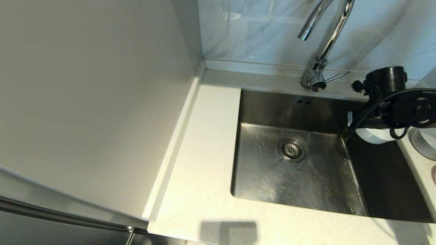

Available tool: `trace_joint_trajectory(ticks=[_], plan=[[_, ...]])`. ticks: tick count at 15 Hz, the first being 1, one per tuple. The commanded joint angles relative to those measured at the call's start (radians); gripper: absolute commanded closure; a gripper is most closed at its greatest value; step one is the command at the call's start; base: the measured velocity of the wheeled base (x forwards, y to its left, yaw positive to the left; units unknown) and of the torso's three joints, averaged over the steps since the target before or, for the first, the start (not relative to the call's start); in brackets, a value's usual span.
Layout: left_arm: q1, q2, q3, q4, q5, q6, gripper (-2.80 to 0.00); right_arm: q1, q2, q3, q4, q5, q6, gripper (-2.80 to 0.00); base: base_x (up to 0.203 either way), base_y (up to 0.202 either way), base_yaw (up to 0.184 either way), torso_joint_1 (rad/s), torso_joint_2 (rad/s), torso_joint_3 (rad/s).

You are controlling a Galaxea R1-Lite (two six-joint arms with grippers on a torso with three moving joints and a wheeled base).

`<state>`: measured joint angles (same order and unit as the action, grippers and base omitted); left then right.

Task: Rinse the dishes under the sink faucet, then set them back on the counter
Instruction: Put a bowl into the sink

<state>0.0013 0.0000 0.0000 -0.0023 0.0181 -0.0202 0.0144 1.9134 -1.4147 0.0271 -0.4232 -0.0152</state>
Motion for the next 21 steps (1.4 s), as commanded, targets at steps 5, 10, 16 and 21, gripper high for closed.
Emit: trace_joint_trajectory(ticks=[5,10,16,21], plan=[[0.000,-0.003,0.000,-0.001,0.000,0.000,0.00,0.030,0.177,0.092,-0.173,-0.011,0.015,0.00,0.000,0.000,0.000,0.000,0.00,0.000],[0.000,-0.003,0.000,-0.001,0.000,0.000,0.00,0.021,0.348,0.063,-0.336,-0.046,-0.012,0.00,0.000,0.000,0.000,0.000,0.00,0.000],[0.000,-0.003,0.000,-0.001,0.000,0.000,0.00,-0.014,0.472,-0.082,-0.344,-0.083,-0.016,0.00,0.000,0.000,0.000,0.000,0.00,0.000],[0.000,-0.003,0.000,-0.001,0.000,0.000,0.00,-0.027,0.459,-0.086,-0.347,-0.094,-0.014,-2.80,0.000,0.000,0.000,0.000,0.00,0.000]])
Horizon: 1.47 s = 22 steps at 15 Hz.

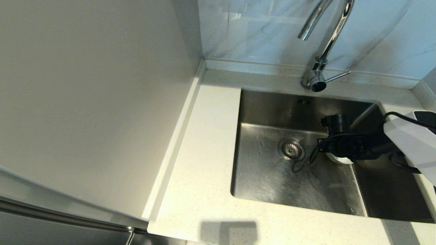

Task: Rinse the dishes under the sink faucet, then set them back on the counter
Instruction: Put a bowl into the sink

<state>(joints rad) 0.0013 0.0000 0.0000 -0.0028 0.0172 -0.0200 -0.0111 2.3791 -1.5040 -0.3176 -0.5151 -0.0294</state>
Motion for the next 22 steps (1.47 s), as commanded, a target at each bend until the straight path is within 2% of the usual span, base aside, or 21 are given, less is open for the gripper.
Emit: trace_joint_trajectory(ticks=[1,6,9,12,14,16,20,22], plan=[[0.000,-0.005,0.000,0.000,0.001,-0.001,0.00,-0.001,-0.031,0.012,-0.002,-0.003,0.000,-2.80,0.000,0.000,0.000,0.000,0.00,0.000],[0.000,-0.003,0.000,0.000,0.001,0.000,0.00,0.002,-0.161,0.074,0.003,-0.013,-0.003,-2.80,0.000,0.000,0.000,0.000,0.00,0.000],[0.000,-0.003,0.000,0.000,0.001,-0.001,0.00,0.003,-0.334,0.124,0.018,-0.010,-0.003,-2.80,0.000,0.000,0.000,0.000,0.00,0.000],[0.000,-0.003,0.000,0.000,0.001,0.000,0.00,0.000,-0.566,0.148,0.149,-0.011,-0.003,-2.80,0.000,0.000,0.000,0.000,0.00,0.000],[0.000,-0.003,0.000,0.000,0.001,-0.001,0.00,-0.028,-0.670,0.080,0.411,-0.053,-0.003,-2.80,0.000,0.000,0.000,0.000,0.00,0.000],[0.000,-0.003,0.000,0.000,0.001,-0.001,0.00,-0.073,-0.685,-0.061,0.561,-0.099,0.000,-2.80,0.000,0.000,0.000,0.000,0.00,0.000],[0.000,-0.003,0.000,0.000,0.000,-0.001,0.00,-0.125,-0.586,-0.163,0.619,-0.220,-0.001,-2.80,0.000,0.000,0.000,0.000,0.00,0.000],[0.000,-0.003,0.000,0.000,0.001,0.000,0.00,-0.125,-0.558,-0.167,0.634,-0.237,0.000,-2.80,0.000,0.000,0.000,0.000,0.00,0.000]])
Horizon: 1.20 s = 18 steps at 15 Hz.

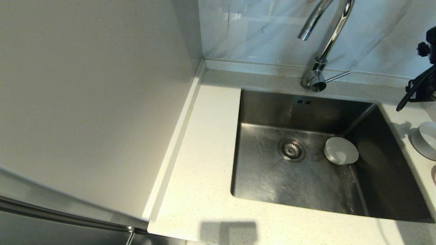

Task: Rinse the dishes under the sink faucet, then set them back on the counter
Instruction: Put a bowl into the sink

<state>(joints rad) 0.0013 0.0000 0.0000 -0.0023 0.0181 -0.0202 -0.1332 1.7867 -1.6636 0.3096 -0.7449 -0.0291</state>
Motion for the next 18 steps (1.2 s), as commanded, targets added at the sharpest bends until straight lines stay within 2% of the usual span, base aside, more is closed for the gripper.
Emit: trace_joint_trajectory(ticks=[1,4,8,12,15,18], plan=[[0.000,-0.003,0.000,-0.001,0.000,0.000,0.00,-0.003,0.048,-0.010,0.015,-0.011,0.002,-2.80,0.000,0.000,0.000,0.000,0.00,0.000],[0.000,-0.003,0.000,-0.001,0.000,0.000,0.00,-0.009,0.078,-0.007,0.057,-0.011,0.035,-2.80,0.000,0.000,0.000,0.000,0.00,0.000],[0.000,-0.003,0.000,-0.001,0.000,-0.001,0.00,-0.014,0.125,-0.031,0.157,-0.002,0.152,-2.80,0.000,0.000,0.000,0.000,0.00,0.000],[0.000,-0.003,0.000,-0.001,0.000,0.000,0.00,-0.062,0.192,-0.056,0.163,0.031,0.204,-2.80,0.000,0.000,0.000,0.000,0.00,0.000],[0.000,-0.003,0.000,-0.001,-0.001,0.000,0.00,-0.128,0.244,-0.098,0.164,0.073,0.251,-2.80,0.000,0.000,0.000,0.000,0.00,0.000],[0.000,-0.003,0.000,-0.001,-0.001,-0.001,0.00,-0.154,0.255,-0.117,0.190,0.186,0.350,-2.80,0.000,0.000,0.000,0.000,0.00,0.000]])
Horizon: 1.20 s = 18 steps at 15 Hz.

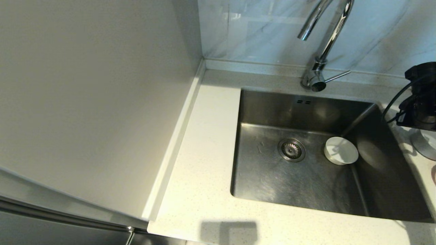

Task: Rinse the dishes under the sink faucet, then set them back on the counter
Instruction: Put a bowl into the sink

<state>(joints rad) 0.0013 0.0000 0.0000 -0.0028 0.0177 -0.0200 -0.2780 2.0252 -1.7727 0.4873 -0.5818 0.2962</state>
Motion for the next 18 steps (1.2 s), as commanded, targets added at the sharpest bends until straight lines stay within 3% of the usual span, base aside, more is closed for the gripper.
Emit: trace_joint_trajectory(ticks=[1,6,13,14,18], plan=[[0.000,-0.003,0.000,0.000,0.001,-0.001,0.00,-0.012,0.019,-0.033,0.042,0.053,0.061,-2.80,0.000,0.000,0.000,0.000,0.00,0.000],[0.000,-0.003,0.000,0.000,-0.001,-0.001,0.00,-0.050,0.065,-0.183,0.201,0.199,0.237,-2.80,0.000,0.000,0.000,0.000,0.00,0.000],[0.000,-0.003,0.000,0.000,0.001,-0.001,0.00,-0.104,0.079,-0.185,0.201,0.211,0.239,-2.80,0.000,0.000,0.000,0.000,0.00,0.000],[0.000,-0.003,0.000,0.000,0.001,0.000,0.00,-0.104,0.076,-0.180,0.201,0.219,0.239,0.00,0.000,0.000,0.000,0.000,0.00,0.000],[0.000,-0.003,0.000,0.000,0.001,0.000,0.00,-0.098,0.068,-0.177,0.202,0.222,0.239,0.00,0.000,0.000,0.000,0.000,0.00,0.000]])
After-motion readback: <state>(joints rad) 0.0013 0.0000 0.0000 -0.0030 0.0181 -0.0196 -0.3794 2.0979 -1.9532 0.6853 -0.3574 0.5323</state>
